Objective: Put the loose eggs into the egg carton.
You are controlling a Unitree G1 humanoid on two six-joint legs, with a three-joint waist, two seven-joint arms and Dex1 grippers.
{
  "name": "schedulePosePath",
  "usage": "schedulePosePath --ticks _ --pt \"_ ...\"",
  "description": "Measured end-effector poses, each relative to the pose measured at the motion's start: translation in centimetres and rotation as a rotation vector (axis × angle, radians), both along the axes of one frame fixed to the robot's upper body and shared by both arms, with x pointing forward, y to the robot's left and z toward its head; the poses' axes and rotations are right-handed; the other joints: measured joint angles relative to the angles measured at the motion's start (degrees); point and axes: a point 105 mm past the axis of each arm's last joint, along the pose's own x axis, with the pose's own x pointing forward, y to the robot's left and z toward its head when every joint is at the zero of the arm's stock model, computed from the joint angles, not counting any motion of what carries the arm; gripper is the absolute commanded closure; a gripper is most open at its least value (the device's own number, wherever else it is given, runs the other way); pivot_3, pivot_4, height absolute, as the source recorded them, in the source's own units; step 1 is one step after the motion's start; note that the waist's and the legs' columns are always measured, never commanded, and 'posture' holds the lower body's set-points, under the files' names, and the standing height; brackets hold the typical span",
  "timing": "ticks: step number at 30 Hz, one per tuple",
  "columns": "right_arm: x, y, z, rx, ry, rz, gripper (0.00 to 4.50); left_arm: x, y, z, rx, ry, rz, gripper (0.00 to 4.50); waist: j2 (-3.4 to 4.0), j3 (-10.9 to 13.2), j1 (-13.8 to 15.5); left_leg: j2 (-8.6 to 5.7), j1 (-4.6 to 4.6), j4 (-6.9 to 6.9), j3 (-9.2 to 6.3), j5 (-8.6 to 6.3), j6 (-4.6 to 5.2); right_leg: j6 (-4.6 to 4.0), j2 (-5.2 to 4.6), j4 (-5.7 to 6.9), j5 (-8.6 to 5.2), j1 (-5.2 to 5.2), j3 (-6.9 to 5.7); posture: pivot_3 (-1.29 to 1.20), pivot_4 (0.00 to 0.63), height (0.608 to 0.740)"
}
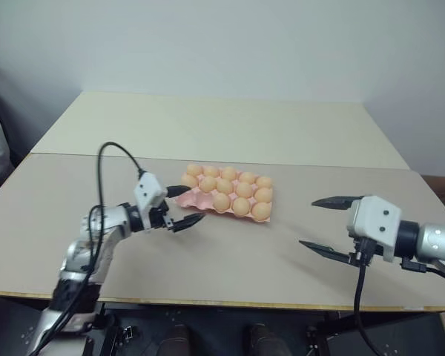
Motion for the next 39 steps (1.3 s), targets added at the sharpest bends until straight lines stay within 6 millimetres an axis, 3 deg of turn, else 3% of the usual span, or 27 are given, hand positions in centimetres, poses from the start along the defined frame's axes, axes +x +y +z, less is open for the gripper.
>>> schedulePosePath --ticks 6,14,27,32,39 --pt "-0.3 0.3 0.6 -0.006 0.054 0.140 0.00 -4.0 5.9 0.0 0.052 0.047 0.227 0.01 0.00 0.0 -0.4 0.02 0.09 -0.04 0.01 -0.02 0.01 -0.34 -0.05 0.00 -0.21 0.01 -0.01 0.00 0.150 0.740" --pt "0.5 0.3 0.9 -0.013 0.058 0.188 0.00 -5.6 9.7 0.4 0.062 0.047 0.437 0.01 0.01 0.0 0.5 0.01 0.10 -0.04 0.09 -0.03 -0.01 -0.40 -0.09 -0.02 -0.25 -0.01 -0.01 0.00 0.150 0.740" --pt "0.7 0.1 0.5 -0.022 0.075 0.196 0.00 -4.9 9.2 0.8 0.040 0.025 0.450 0.01 0.02 0.0 0.8 0.01 0.09 -0.04 0.12 -0.03 -0.01 -0.41 -0.09 -0.01 -0.25 -0.02 -0.01 0.00 0.150 0.740" --pt "0.8 0.2 0.6 -0.022 0.058 0.181 0.00 -2.2 7.9 0.2 -0.022 0.028 0.490 0.01 0.01 0.0 1.0 -0.01 0.09 -0.03 0.12 -0.02 -0.01 -0.33 -0.08 -0.01 -0.20 0.02 0.00 0.00 0.150 0.740" --pt "0.7 0.4 0.7 -0.023 0.042 0.174 0.00 0.6 5.8 -2.5 -0.026 0.100 0.526 0.01 0.00 0.0 0.7 0.00 0.08 -0.03 0.12 -0.02 0.00 -0.05 -0.04 0.02 -0.01 0.00 0.02 0.00 0.150 0.740"
